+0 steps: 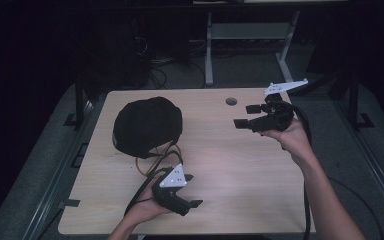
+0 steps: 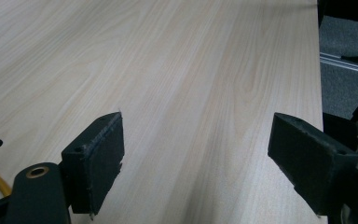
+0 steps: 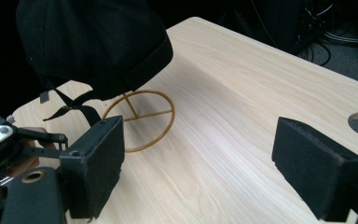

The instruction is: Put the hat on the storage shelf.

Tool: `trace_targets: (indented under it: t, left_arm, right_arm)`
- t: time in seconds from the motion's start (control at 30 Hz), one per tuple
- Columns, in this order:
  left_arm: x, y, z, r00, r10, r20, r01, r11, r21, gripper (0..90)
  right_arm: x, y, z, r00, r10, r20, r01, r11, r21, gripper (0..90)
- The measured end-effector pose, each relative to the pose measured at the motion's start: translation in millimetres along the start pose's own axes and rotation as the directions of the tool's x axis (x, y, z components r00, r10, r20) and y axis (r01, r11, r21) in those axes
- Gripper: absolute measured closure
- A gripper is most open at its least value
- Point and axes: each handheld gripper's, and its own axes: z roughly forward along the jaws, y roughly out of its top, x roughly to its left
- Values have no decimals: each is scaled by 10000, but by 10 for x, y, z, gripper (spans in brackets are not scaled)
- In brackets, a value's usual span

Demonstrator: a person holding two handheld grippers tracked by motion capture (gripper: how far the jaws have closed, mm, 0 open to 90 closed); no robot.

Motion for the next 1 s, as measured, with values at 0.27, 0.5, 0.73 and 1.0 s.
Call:
trace_targets:
  t: [0.27,0.5,0.73,1.0]
  left_arm:
    - [-3,-3,2,10000,-19,-23,19,10000,18,184]
    - [-4,-5,4,10000,-88,-40,88,10000,-32,184]
    - [1,-11,1,9999,-85,-96,85,9999,-73,184]
    - [7,-18,1,9999,-103,-120,102,9999,-103,184]
  right_arm:
    - [-31,-180,-74,9998,150,107,-151,9999,65,158]
    - [-47,-349,-138,9995,194,258,-195,9998,57,156]
    - [-54,-500,-191,9989,296,369,-301,9994,151,156]
    - [-58,-697,-238,9980,449,450,-458,9988,196,157]
